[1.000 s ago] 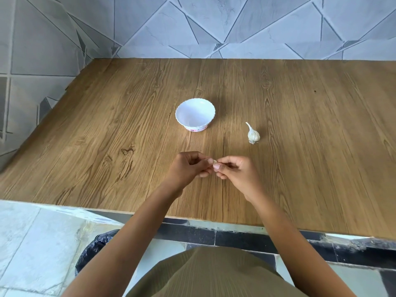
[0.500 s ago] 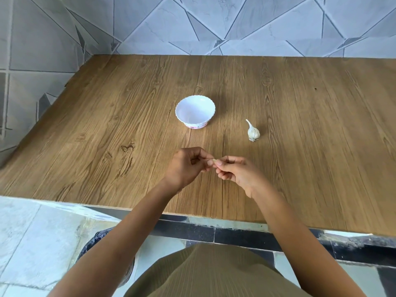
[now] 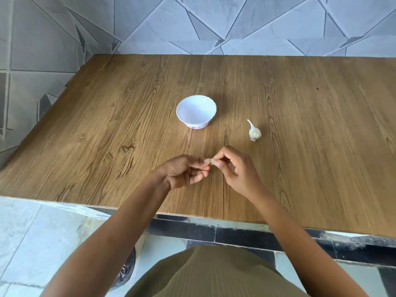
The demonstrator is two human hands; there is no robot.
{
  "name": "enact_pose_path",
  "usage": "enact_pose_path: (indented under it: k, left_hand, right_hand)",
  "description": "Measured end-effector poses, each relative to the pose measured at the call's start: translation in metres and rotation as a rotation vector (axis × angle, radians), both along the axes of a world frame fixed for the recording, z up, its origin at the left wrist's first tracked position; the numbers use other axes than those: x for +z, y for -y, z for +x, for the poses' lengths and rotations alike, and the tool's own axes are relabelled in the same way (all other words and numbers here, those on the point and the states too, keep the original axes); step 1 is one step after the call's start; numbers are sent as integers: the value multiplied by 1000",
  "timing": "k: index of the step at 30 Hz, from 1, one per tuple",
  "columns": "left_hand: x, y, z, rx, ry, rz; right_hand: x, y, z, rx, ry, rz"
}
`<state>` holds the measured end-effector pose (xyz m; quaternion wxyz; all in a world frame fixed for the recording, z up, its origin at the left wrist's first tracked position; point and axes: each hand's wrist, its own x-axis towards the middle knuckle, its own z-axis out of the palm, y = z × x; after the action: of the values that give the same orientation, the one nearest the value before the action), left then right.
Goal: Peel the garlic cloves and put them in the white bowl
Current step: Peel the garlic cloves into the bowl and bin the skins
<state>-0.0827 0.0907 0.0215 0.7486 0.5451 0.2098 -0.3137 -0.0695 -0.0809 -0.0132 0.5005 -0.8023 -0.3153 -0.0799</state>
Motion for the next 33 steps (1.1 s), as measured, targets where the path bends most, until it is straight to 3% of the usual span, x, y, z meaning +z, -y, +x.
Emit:
enact_pose_path:
  k: [2,4,7,12,19,21,23,28,31,33]
  left_hand:
    - [0,0,1,-17,-18,-6]
    - [-3,1,2,-79,78,112]
    - [-7,4,3,-188,415,430]
    - [-13,5,1,-223,874,826]
    - [-20,-3,0,-270,1156,776]
    - [-20,-4,0,-269,1150,747]
    - [-22,-3,-1,-248,1088,715]
    - [-16,1,-4,-161,595,449]
    - [-11,2,-6,-123,414,275]
    - [-9,3,-8,-75,323,135]
  right_hand:
    - [-3,1,1,5,11,-10]
    - [-6,4,1,5,-63,-26]
    - [-11,5,0,-13,-266,-44]
    - [-5,1,-1,-65,-428,-85]
    - [6,9,2,92,-852,84]
    - [6,12,3,137,-950,150]
    - [3,12,4,121,-930,149]
    - [-13,8,0,40,-428,53]
    - [-12,7,-3,58,-327,119]
    - [-11,7,-3,79,-359,196]
